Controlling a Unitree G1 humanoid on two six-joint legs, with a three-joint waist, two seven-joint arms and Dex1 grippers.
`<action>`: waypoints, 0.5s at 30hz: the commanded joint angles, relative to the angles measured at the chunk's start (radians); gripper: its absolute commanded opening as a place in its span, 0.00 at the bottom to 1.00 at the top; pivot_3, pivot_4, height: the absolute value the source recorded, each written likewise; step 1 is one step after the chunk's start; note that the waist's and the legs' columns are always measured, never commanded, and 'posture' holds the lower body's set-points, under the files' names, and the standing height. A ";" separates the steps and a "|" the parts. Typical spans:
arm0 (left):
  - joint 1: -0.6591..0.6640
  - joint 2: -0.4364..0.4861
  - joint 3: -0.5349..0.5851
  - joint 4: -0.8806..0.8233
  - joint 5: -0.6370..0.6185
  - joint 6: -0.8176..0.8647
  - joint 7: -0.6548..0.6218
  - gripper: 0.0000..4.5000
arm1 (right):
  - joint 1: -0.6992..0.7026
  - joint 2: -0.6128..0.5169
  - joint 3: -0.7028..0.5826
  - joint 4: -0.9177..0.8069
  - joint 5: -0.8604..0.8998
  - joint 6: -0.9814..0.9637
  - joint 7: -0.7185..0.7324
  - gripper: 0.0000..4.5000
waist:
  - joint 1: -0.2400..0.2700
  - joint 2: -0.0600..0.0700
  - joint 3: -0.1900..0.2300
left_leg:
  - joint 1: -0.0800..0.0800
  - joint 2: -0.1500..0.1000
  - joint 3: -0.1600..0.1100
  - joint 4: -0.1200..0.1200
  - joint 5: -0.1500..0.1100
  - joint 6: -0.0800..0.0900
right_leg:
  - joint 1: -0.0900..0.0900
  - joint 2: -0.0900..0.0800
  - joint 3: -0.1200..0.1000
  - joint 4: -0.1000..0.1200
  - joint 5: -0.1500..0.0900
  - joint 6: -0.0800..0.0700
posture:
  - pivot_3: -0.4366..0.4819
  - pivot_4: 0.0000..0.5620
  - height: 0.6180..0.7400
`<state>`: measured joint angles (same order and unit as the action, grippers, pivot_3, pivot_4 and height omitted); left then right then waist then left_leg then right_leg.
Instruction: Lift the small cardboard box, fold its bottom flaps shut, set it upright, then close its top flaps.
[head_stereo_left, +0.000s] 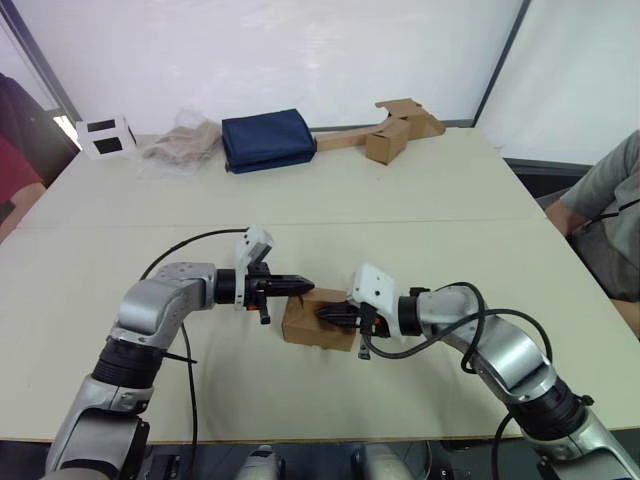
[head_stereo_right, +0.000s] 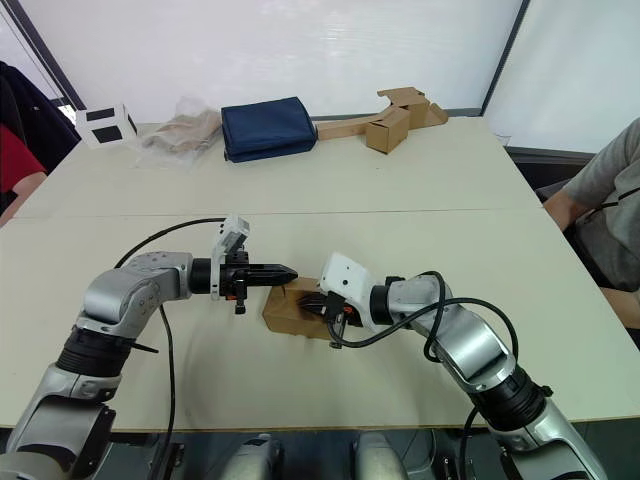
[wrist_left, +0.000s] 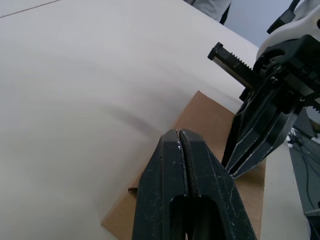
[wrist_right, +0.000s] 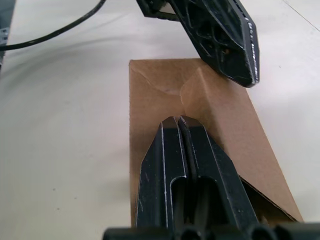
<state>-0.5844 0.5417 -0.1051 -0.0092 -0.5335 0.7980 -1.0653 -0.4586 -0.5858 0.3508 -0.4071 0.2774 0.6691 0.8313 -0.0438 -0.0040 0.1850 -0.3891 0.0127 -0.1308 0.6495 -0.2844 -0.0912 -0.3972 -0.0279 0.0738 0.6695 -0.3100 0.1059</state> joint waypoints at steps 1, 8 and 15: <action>-0.001 0.006 -0.007 -0.021 0.004 -0.021 -0.011 0.00 | -0.006 0.001 0.009 0.003 -0.017 0.008 -0.001 0.00 | 0.000 0.000 0.000 | 0.000 0.000 0.000 0.000 0.000 0.000 | 0.000 0.000 0.000 0.000 0.000 0.000 | 0.48 0.27 1.00; 0.011 0.020 -0.026 -0.004 0.031 -0.065 -0.035 0.00 | -0.004 -0.012 0.007 -0.012 -0.021 0.019 0.001 0.00 | 0.000 0.000 0.000 | 0.000 0.000 0.000 0.000 0.000 0.000 | 0.000 0.000 0.000 0.000 0.000 0.000 | 0.48 0.27 1.00; 0.016 0.028 -0.039 0.004 0.051 -0.107 -0.056 0.00 | -0.008 -0.025 0.001 -0.034 -0.005 0.042 0.027 0.00 | 0.000 0.000 0.000 | 0.000 0.000 0.000 0.000 0.000 0.000 | 0.000 0.000 0.000 0.000 0.000 0.000 | 0.48 0.27 1.00</action>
<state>-0.5805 0.5571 -0.1389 0.0045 -0.4897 0.7091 -1.1088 -0.4673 -0.5911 0.3564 -0.4105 0.2610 0.6900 0.8435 -0.0435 -0.0040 0.1850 -0.3891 0.0127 -0.1307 0.6494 -0.2844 -0.0912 -0.3972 -0.0280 0.0738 0.6695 -0.3100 0.1059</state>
